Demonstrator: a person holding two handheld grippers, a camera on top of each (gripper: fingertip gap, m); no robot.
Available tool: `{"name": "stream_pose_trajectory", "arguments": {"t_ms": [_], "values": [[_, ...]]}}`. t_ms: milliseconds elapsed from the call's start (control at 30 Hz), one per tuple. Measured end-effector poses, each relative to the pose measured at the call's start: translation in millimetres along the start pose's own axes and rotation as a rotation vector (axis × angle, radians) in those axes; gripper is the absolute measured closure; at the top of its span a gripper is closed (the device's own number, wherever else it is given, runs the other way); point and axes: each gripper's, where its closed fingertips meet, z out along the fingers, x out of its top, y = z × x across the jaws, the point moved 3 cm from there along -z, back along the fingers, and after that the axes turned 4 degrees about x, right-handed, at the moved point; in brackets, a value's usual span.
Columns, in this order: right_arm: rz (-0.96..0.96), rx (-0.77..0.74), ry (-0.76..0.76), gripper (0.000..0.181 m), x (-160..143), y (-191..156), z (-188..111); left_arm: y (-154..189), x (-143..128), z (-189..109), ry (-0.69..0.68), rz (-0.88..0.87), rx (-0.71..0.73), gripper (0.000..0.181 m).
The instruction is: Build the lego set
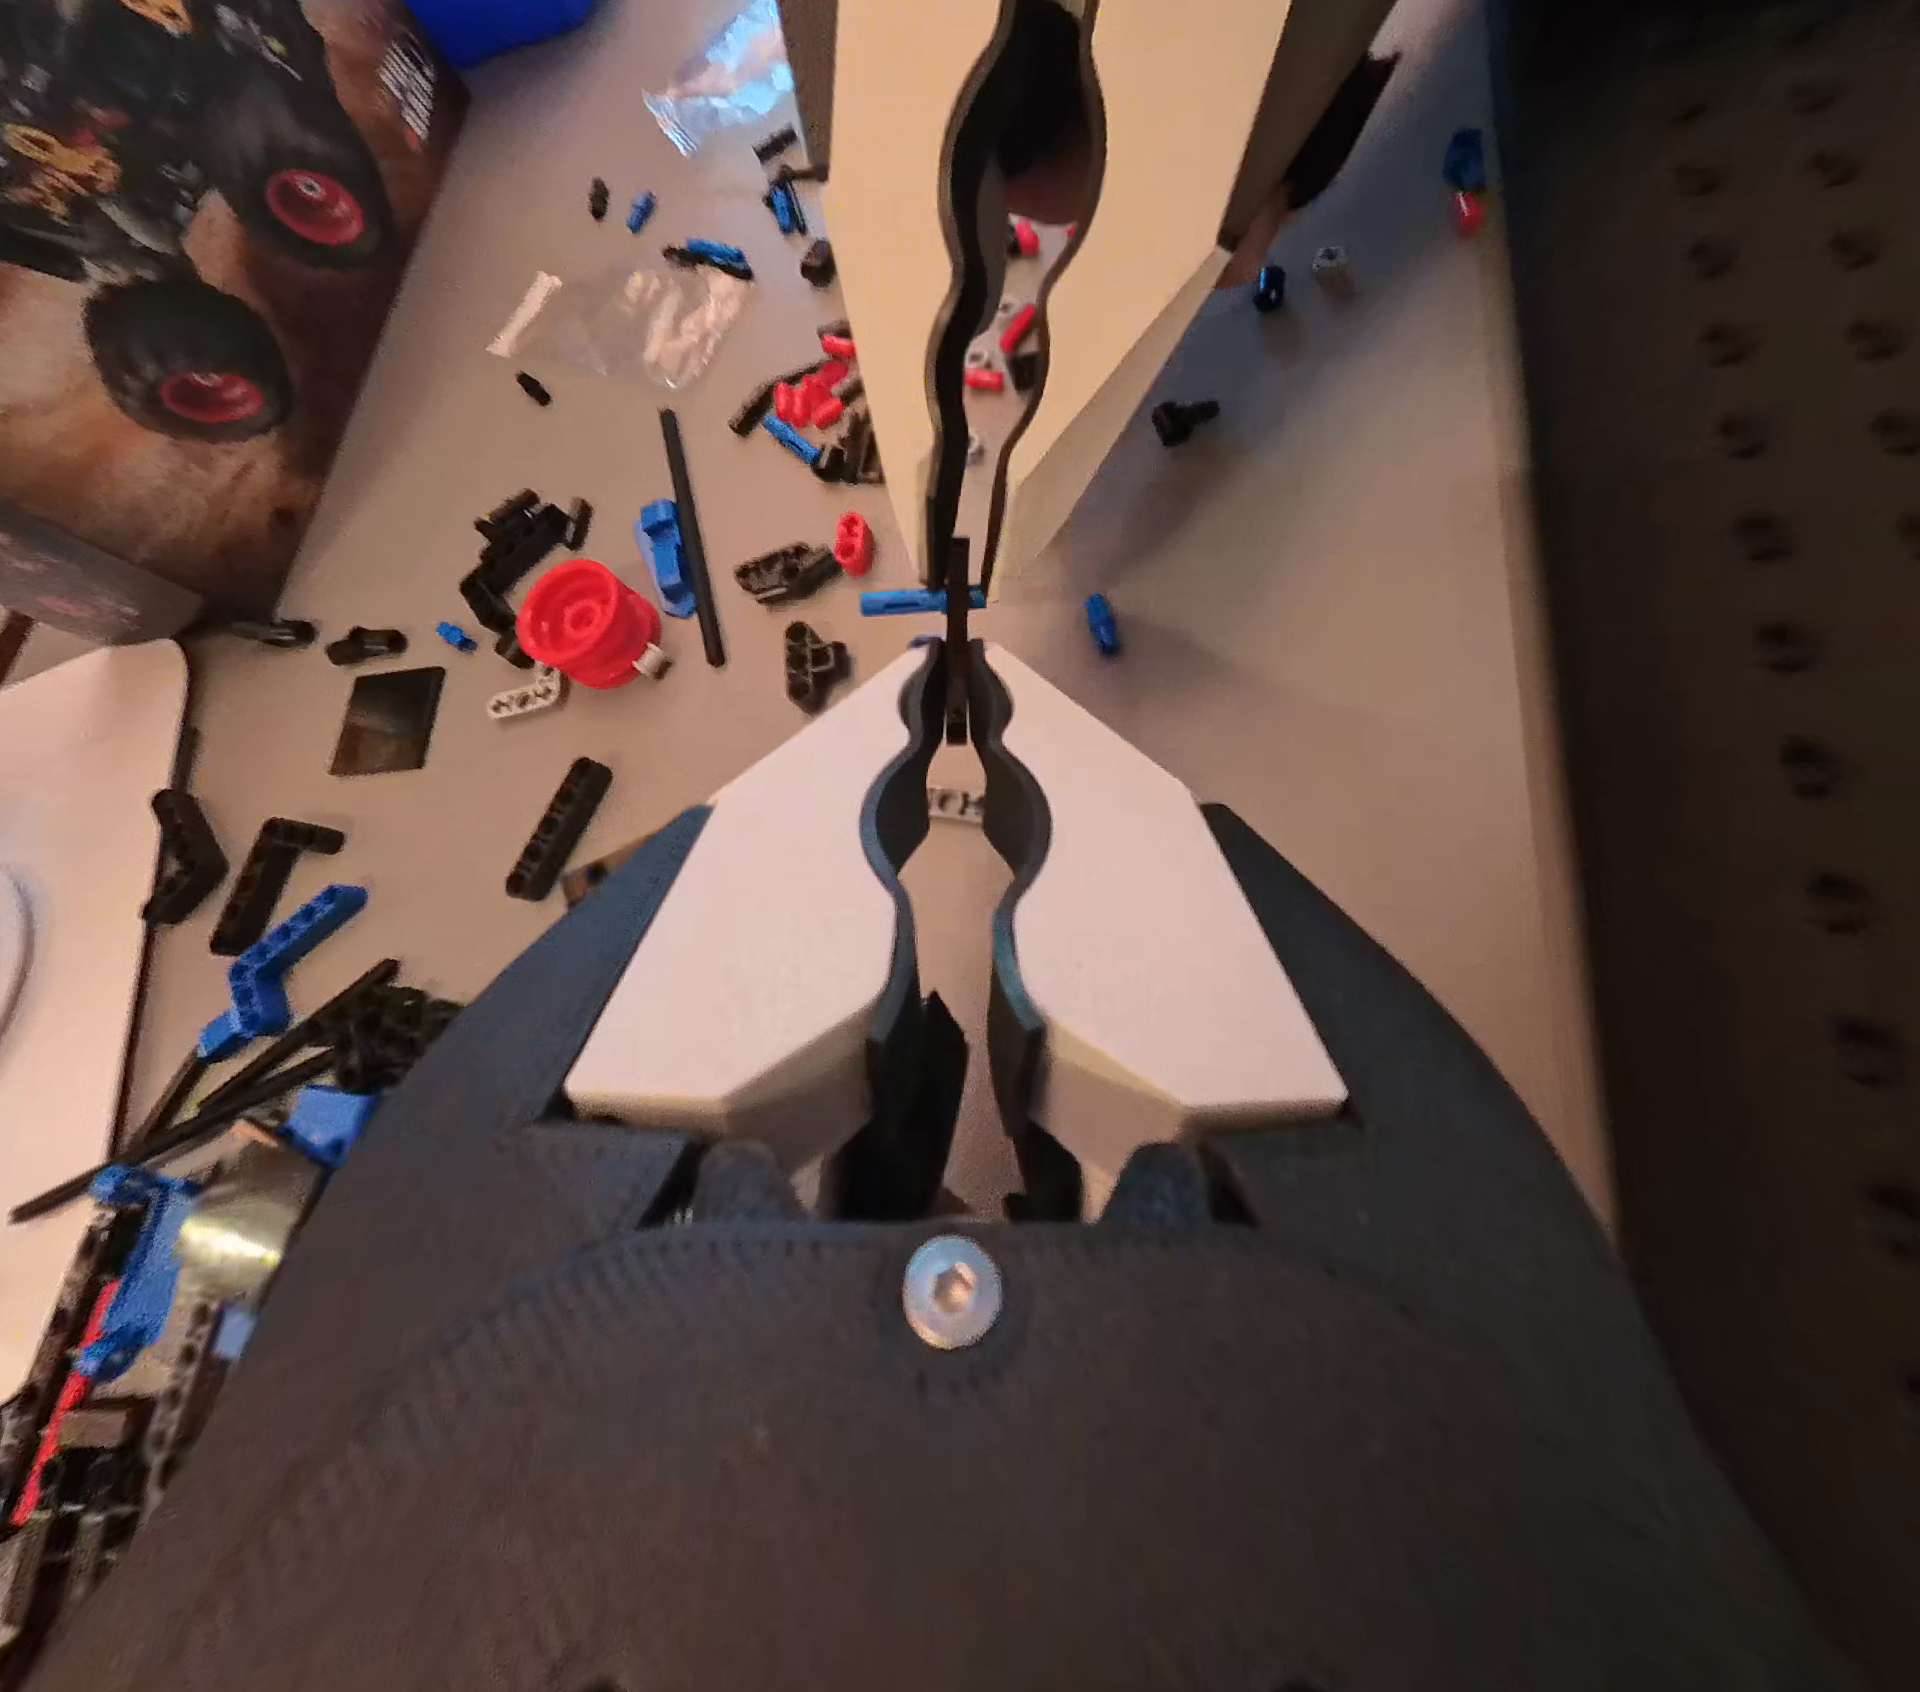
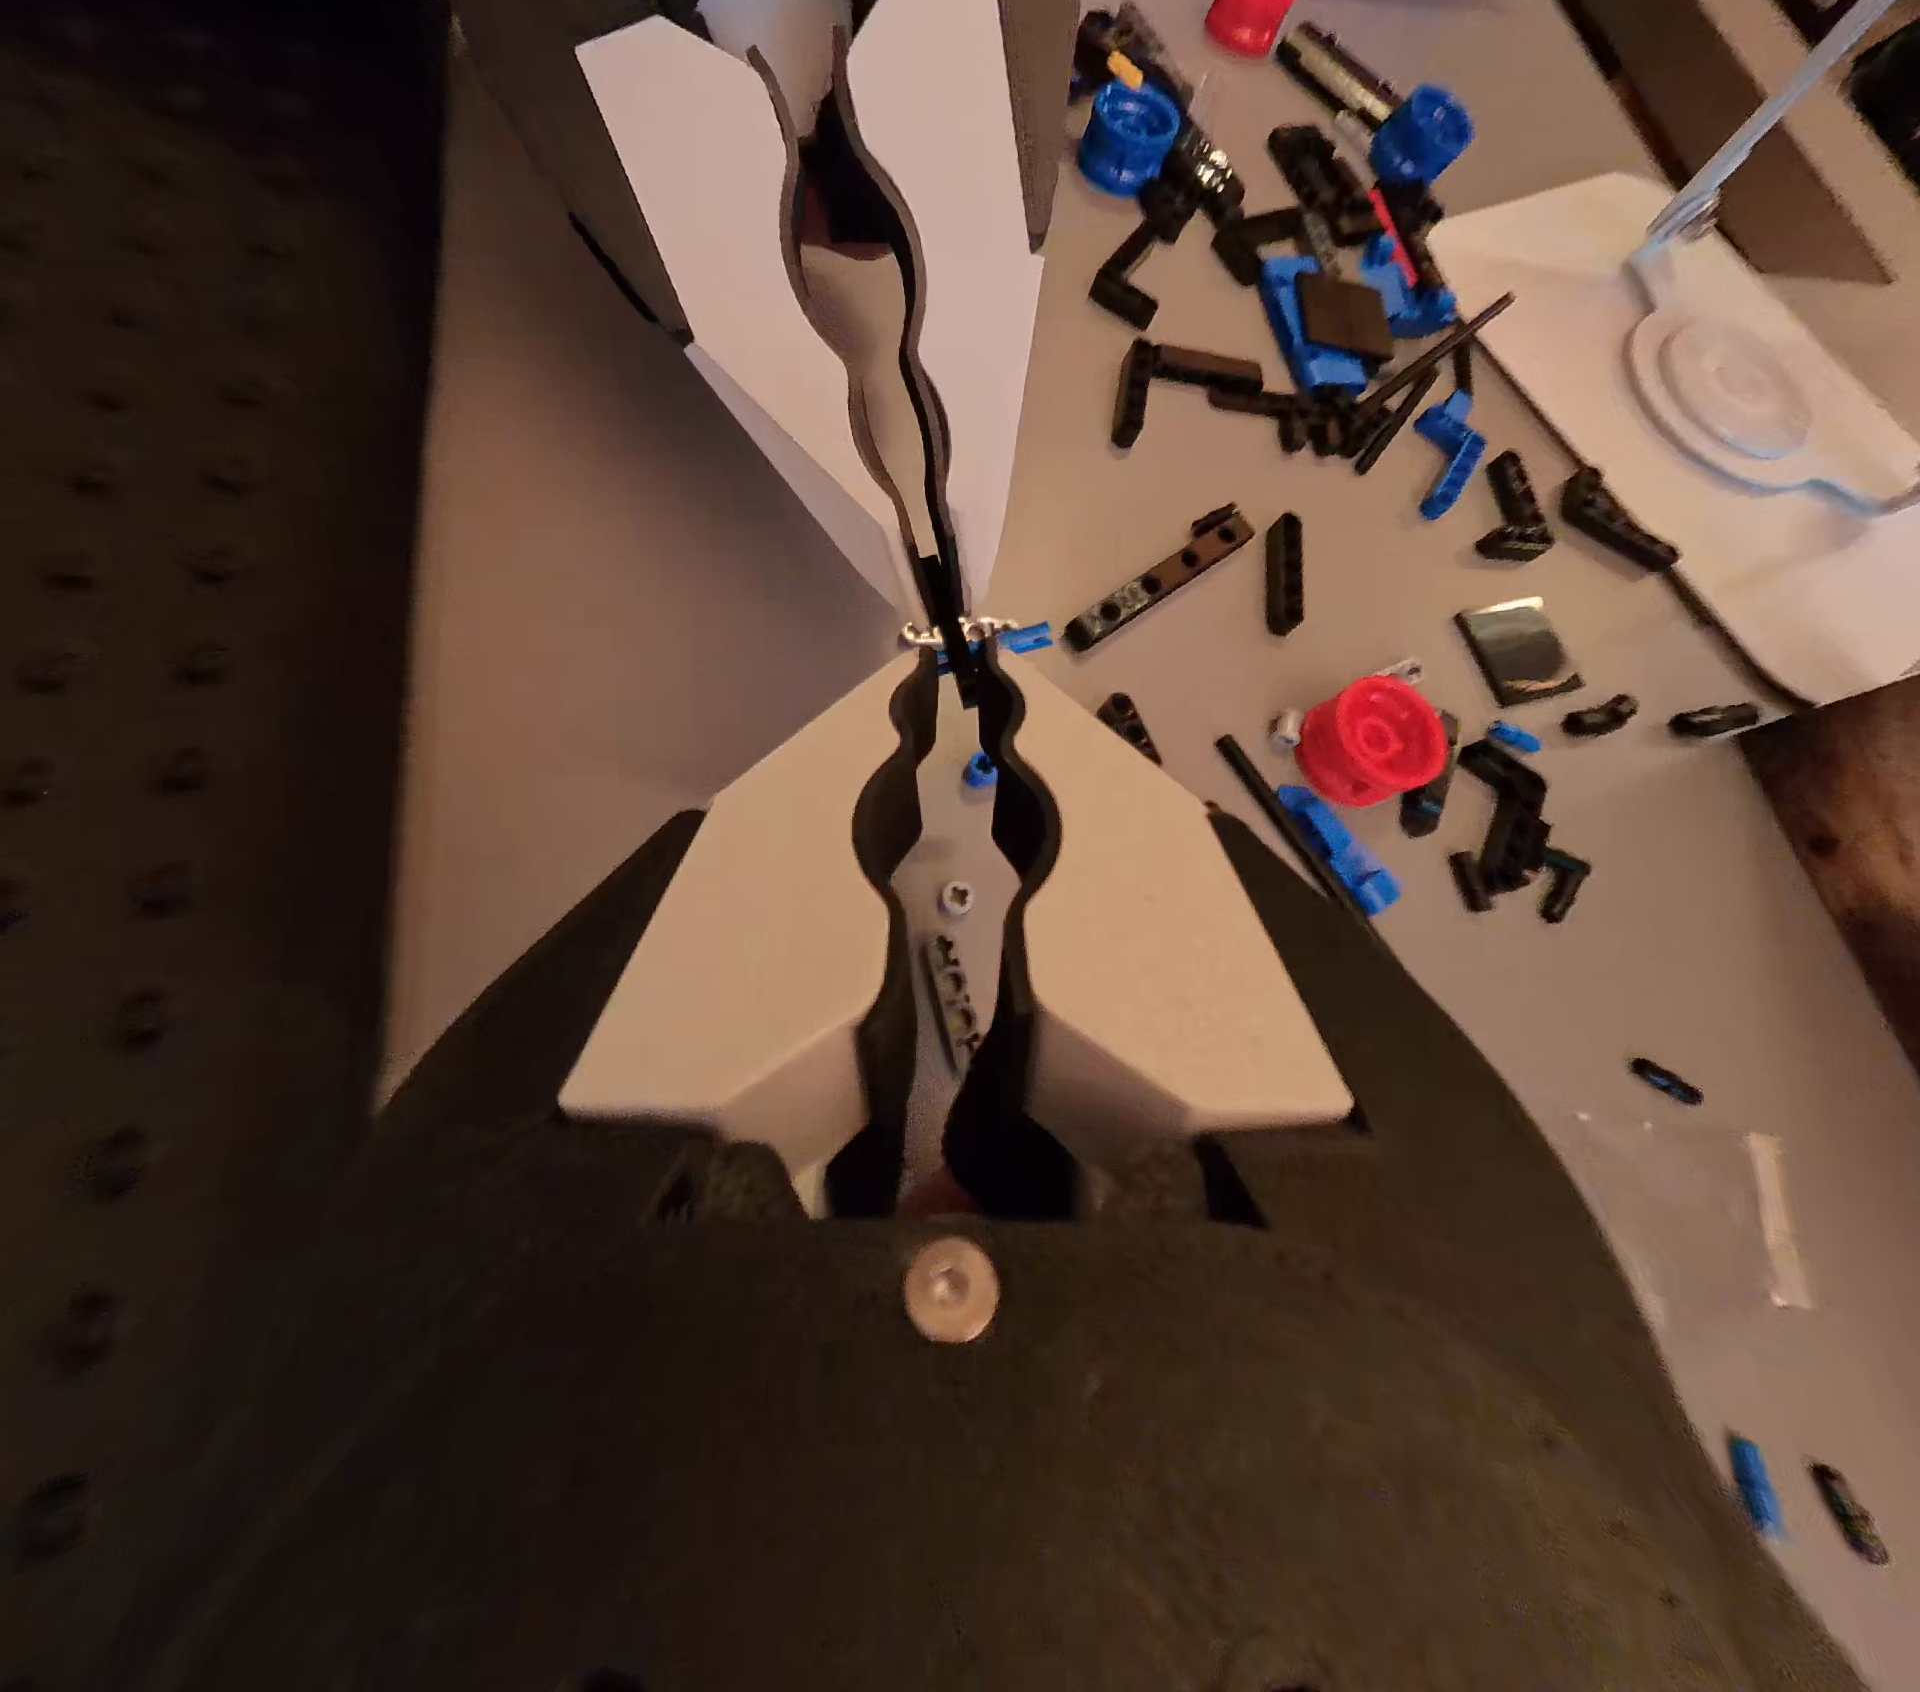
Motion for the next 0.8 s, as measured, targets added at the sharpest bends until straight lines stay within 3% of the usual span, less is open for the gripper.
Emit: {"name": "stream_pose_trajectory", "arguments": {"t_ms": [267,433,700,800], "values": [[0.067,0.080,-0.129,0.178,-23.5,-7.8,19.4,14.4,-22.1,18.5,-0.151,0.012,-0.075,0.181],[0.044,0.066,-0.186,0.180,-30.4,-8.2,24.7,18.7,-23.8,22.4,-0.172,0.016,-0.096,0.181],[0.042,0.057,-0.189,0.181,-29.6,-8.3,25.3,17.8,-24.9,21.5,-0.183,0.026,-0.090,0.181],[0.126,0.090,-0.107,0.178,-22.4,-4.6,17.2,13.4,-20.1,17.0,-0.161,0.094,-0.039,0.181]]}}
